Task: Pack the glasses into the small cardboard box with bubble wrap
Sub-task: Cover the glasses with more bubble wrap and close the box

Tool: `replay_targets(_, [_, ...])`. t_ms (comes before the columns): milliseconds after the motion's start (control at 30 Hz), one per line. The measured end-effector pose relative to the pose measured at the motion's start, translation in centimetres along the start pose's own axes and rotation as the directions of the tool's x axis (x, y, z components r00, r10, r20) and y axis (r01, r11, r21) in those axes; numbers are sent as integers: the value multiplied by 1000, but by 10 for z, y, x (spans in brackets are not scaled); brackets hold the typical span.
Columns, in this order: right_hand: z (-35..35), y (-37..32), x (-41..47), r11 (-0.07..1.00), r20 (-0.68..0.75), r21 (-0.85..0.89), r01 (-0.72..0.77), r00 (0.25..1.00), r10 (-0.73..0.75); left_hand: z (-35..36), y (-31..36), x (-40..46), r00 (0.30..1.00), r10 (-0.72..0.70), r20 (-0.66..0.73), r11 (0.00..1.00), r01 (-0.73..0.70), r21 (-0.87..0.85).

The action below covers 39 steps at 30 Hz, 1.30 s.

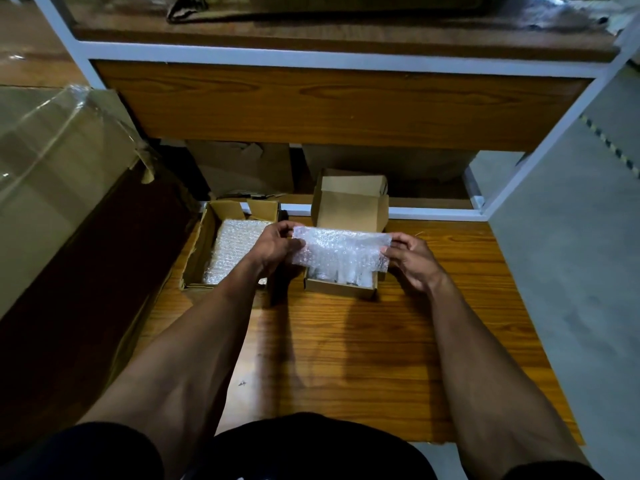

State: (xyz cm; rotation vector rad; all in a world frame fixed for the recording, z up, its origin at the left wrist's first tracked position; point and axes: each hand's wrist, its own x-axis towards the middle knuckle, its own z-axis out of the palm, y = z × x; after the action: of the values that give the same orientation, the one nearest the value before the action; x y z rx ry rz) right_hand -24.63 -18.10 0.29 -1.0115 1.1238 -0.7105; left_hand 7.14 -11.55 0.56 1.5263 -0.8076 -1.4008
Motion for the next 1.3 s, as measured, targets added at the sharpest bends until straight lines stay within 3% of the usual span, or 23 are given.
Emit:
replay_targets(367, [4,-5,-5,993,-10,-102,56,998,-57,1,-2,0,988,153,6,984,-153,96])
replay_targets(667, [1,-2,-2,998,-3,34,53,999,-53,5,2,3,996,61,-60,997,-64,-44])
replay_targets(833, [4,-2,-2,999,-23,-14,43,999,-43,2,3,-1,1000,28,5,993,-27,-114])
replay_targets(1067, [4,1,2,999,-47,-41,28,998,-30,-2,-3,-2,993,114,17,991,-115,66])
replay_targets(1300, [5,2,-2,990,-54,-143,-3,999,-5,-3,-7,-5,995,26,92,993,-37,115])
